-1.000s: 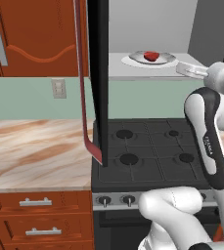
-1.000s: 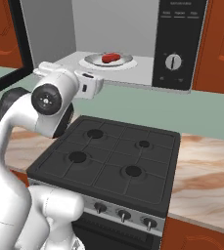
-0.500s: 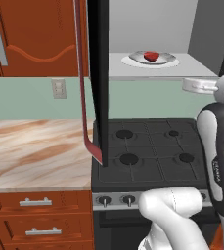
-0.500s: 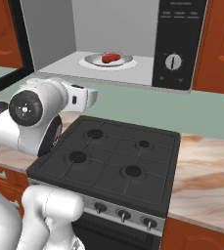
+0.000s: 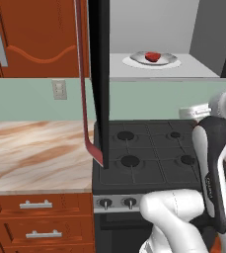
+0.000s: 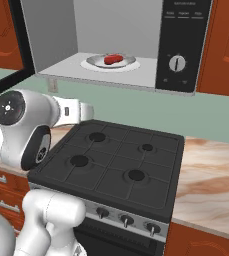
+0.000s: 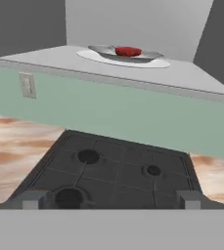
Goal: Transport the steak from the fridge to the microwave and turn on the microwave.
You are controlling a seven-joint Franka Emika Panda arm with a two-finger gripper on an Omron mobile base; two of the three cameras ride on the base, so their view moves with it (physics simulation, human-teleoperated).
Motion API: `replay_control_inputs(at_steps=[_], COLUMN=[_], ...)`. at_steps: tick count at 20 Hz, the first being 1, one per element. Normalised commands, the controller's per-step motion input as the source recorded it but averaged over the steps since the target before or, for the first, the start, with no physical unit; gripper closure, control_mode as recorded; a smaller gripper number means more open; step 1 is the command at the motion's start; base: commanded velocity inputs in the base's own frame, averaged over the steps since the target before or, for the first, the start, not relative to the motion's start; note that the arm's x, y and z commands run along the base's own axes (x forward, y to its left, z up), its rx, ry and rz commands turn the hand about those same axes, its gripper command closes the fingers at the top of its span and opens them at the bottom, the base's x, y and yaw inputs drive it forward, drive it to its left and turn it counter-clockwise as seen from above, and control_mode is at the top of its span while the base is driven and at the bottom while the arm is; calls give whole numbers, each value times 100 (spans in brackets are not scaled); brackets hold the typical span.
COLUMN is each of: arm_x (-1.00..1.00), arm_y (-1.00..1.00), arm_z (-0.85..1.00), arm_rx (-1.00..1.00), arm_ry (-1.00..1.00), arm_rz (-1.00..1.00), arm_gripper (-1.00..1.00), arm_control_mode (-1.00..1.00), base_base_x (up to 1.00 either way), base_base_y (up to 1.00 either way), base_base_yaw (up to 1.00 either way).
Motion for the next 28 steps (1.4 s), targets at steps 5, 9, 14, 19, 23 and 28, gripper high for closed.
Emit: replay_control_inputs(at_steps=[5, 9, 14, 19, 23, 28], arm_x=[0, -1, -11, -3, 0, 0], arm_y=[32, 19, 0, 2, 15, 5], arm_z=[-70, -61, -66, -54, -44, -46], arm_rx=[-32, -26, -17, -10, -14, -15], arm_ry=[24, 16, 9, 4, 2, 0], arm_rz=[0, 0, 0, 3, 3, 9], arm_gripper=[-100, -100, -100, -100, -100, -100], arm_control_mode=[-100, -100, -100, -100, -100, -100], base_base_x=[0, 0, 0, 0, 0, 0], base_base_y=[0, 0, 0, 0, 0, 0], base_base_yaw=[0, 0, 0, 0, 0, 0])
